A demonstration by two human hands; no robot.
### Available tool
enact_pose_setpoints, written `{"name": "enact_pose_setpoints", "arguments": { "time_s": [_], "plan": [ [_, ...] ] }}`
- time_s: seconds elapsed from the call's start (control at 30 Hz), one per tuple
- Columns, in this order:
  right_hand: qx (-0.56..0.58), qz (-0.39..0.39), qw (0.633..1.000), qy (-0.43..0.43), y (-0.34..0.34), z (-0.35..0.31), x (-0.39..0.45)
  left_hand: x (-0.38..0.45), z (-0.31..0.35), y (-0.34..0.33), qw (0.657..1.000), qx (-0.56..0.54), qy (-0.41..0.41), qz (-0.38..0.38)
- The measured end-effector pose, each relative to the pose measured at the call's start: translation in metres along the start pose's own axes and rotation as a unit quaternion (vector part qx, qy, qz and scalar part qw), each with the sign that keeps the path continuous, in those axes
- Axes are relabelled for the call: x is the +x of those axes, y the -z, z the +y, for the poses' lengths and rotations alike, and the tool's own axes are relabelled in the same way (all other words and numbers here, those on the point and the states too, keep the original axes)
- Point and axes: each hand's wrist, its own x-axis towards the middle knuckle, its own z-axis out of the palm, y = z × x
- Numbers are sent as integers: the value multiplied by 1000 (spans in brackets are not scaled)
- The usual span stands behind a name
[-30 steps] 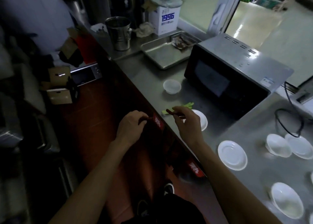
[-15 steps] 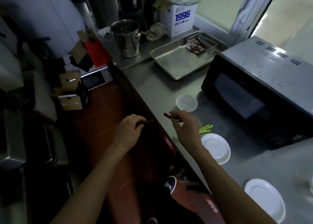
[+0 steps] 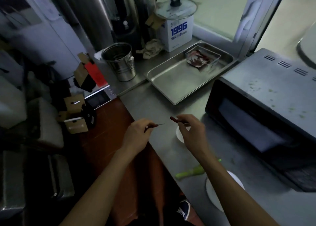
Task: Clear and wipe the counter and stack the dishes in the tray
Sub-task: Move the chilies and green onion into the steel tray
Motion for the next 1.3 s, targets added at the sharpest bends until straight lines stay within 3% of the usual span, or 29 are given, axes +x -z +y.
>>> {"name": "enact_pose_setpoints", "arguments": {
  "time_s": [0.43, 0.97, 1.3],
  "plan": [
    [10, 44, 998, -42, -7, 13, 40, 76, -16, -17, 998, -4, -24, -51],
    [-115, 141, 976, -116, -119, 0, 125, 208, -152, 16, 983, -83, -98, -127],
    [-102, 191, 965, -148, -129, 26, 161, 284, -142, -5, 969, -114, -154, -155]
  ]
}}
